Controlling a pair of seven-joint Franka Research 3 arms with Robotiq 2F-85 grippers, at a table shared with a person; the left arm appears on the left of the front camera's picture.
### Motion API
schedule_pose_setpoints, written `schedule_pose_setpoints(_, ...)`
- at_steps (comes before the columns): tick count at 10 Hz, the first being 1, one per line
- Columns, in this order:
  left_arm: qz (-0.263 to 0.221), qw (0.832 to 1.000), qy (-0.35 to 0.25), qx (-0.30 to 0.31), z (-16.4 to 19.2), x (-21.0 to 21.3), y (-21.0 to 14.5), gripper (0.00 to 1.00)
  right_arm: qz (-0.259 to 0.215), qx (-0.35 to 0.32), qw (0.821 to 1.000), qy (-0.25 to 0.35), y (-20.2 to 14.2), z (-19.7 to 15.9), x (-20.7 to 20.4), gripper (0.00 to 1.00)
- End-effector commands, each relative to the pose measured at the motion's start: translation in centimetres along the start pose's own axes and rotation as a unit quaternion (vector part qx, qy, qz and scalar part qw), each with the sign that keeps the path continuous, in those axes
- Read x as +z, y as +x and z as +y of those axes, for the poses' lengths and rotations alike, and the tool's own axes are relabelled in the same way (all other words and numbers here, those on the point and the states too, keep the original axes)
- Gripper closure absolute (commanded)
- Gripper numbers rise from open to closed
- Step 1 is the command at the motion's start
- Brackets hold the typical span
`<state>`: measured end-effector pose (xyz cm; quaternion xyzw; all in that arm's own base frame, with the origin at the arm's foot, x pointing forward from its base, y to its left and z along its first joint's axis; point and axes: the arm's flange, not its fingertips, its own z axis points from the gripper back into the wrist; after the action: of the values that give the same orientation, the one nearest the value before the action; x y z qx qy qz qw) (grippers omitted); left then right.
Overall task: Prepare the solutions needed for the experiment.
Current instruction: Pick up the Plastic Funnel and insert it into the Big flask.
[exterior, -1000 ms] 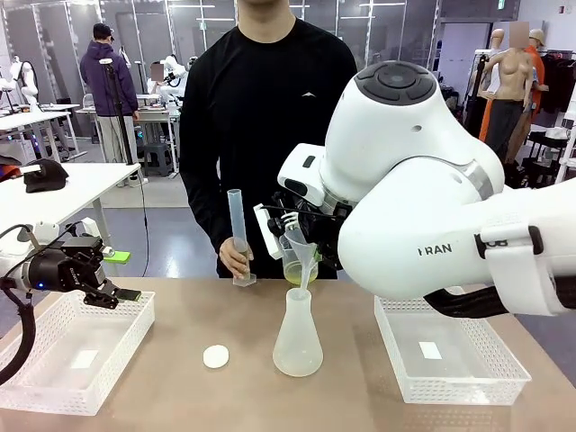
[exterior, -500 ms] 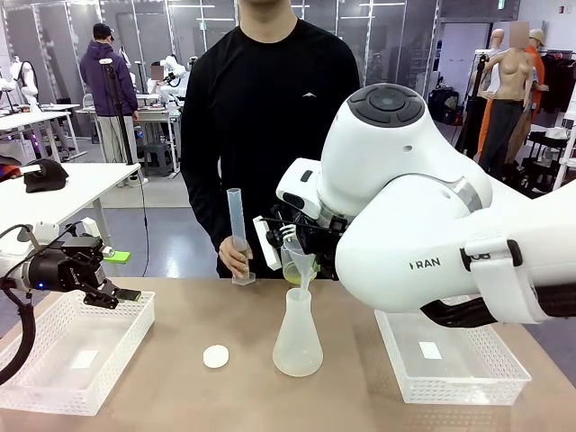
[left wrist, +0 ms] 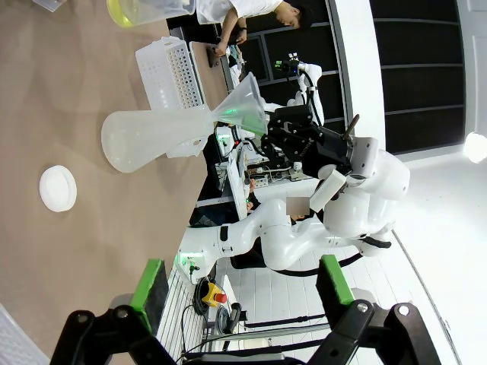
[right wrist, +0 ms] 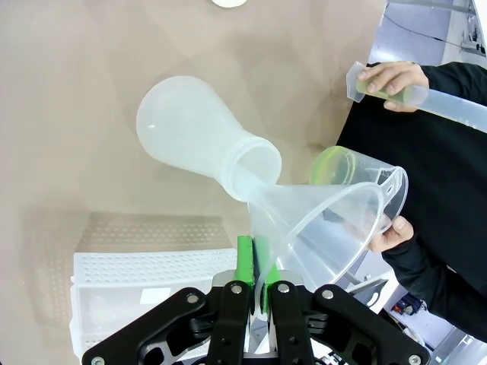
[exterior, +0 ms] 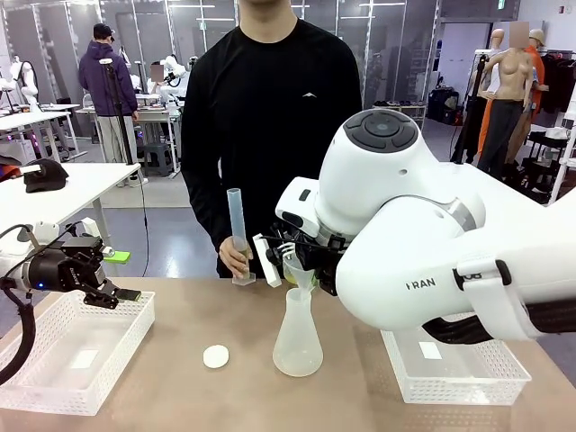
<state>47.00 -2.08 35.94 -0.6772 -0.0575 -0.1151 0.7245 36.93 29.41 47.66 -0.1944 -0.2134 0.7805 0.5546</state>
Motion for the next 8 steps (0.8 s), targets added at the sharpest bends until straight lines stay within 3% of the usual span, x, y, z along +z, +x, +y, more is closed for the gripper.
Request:
schedule_pose_setpoints(1,0.002,1.0,0.001,-0.006,-0.1,0.0,0.1,0.0,-0.002,-0.005,1.0,-0.018,0.5,0.6,-1.0,0.96)
schedule_pose_setpoints(8,0.002,1.0,0.001,-0.006,-0.1,0.0,0.1,0.0,0.001,0.006,1.0,-0.015,1.1,1.3,-2.7,0.96)
